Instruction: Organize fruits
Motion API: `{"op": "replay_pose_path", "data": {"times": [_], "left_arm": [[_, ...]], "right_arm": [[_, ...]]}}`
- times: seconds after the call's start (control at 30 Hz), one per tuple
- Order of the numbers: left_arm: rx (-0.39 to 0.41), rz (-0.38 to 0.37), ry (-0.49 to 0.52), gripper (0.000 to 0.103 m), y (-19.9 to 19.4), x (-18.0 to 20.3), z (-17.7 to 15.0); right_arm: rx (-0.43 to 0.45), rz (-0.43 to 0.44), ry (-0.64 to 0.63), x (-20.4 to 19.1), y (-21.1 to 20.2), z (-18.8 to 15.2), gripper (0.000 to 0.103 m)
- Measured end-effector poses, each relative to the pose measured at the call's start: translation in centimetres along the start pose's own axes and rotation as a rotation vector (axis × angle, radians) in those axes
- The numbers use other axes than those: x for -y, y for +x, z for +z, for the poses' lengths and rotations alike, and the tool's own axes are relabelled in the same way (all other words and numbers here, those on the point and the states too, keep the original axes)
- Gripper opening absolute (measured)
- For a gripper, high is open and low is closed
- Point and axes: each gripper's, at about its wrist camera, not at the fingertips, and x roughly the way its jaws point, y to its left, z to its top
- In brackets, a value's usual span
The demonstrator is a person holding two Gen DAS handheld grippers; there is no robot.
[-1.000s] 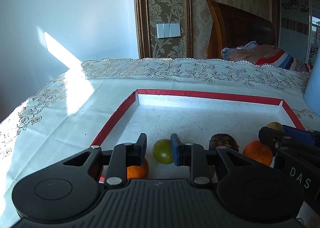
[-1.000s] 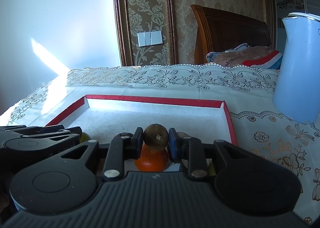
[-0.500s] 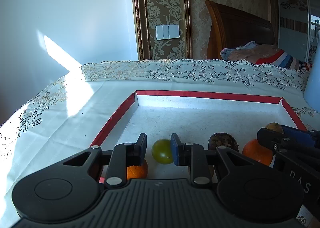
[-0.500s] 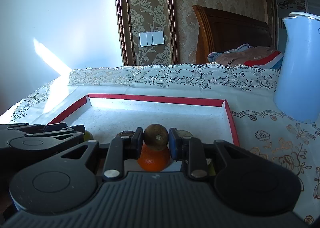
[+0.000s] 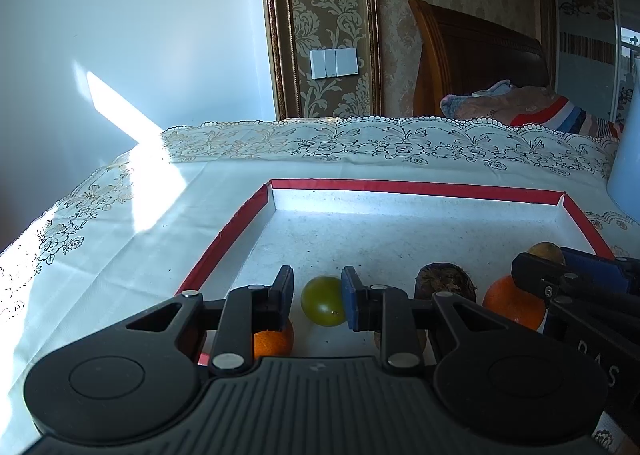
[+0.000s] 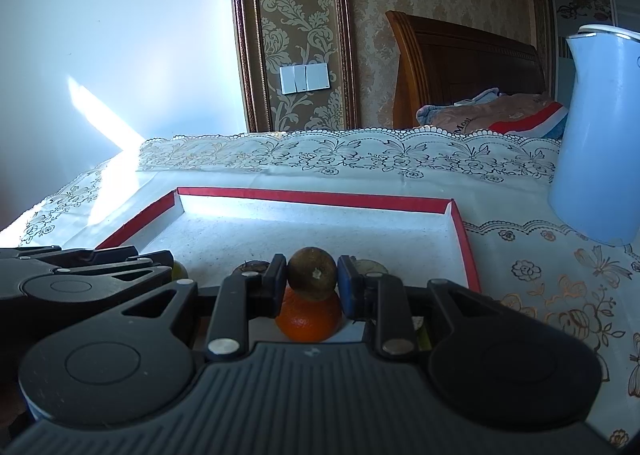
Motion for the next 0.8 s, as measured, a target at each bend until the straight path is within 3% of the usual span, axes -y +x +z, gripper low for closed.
{"op": "replay_pose_path", "data": {"times": [0.8], "left_arm": [[-0.002,0.004,0.01,0.026,0.05,0.1,-0.05]], "right_arm": [[0.005,0.001,0.002,0.0,-0.04,0.04,0.026]]}}
